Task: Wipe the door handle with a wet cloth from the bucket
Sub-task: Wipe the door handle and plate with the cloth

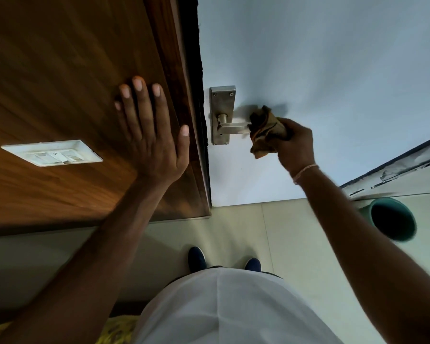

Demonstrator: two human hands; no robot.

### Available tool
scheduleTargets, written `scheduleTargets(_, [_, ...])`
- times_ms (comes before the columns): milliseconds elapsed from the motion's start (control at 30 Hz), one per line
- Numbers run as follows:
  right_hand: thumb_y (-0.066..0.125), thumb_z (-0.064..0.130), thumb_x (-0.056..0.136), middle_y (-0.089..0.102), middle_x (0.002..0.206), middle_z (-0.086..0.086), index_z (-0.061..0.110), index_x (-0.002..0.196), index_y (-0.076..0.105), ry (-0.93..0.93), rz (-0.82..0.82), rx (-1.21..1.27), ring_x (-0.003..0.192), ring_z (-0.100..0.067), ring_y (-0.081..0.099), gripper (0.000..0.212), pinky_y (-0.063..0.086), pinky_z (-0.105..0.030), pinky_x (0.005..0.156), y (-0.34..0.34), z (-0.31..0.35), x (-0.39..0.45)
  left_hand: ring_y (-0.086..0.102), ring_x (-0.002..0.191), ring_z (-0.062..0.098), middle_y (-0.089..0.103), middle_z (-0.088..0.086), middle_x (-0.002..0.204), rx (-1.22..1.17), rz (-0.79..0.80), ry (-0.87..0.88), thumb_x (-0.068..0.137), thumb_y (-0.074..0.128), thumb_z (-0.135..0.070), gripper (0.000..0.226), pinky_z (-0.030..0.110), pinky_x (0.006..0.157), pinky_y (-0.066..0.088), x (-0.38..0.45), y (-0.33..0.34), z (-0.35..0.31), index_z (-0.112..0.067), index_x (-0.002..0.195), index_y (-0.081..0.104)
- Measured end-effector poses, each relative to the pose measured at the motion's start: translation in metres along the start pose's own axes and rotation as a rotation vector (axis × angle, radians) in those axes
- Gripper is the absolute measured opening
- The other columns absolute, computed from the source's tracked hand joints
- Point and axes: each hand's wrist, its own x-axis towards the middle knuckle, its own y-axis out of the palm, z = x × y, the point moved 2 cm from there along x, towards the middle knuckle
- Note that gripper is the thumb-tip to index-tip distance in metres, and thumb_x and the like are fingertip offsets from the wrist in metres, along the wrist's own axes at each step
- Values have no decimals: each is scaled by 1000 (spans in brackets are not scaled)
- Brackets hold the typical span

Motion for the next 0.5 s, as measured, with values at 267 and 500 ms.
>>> scheduleTargets(267, [83, 7, 88, 72, 116, -35, -6, 119, 74, 322, -164, 674, 120, -63, 65, 35, 56, -70, 104, 41, -33, -35, 27, 155, 53, 36, 37, 163, -37, 33, -44, 103, 49, -36, 75, 62, 132, 19, 2, -7, -8, 6, 162, 31])
scheduleTargets(500, [71, 26, 105, 75, 113, -16, 11, 124, 73, 299, -133, 456, 119, -41, 73, 25, 57, -65, 106, 17, -30, -74, 22, 160, 51, 28, 37, 167, -303, 160, -95, 102, 46, -36, 75, 62, 133, 17, -12, -23, -46, 10, 160, 33])
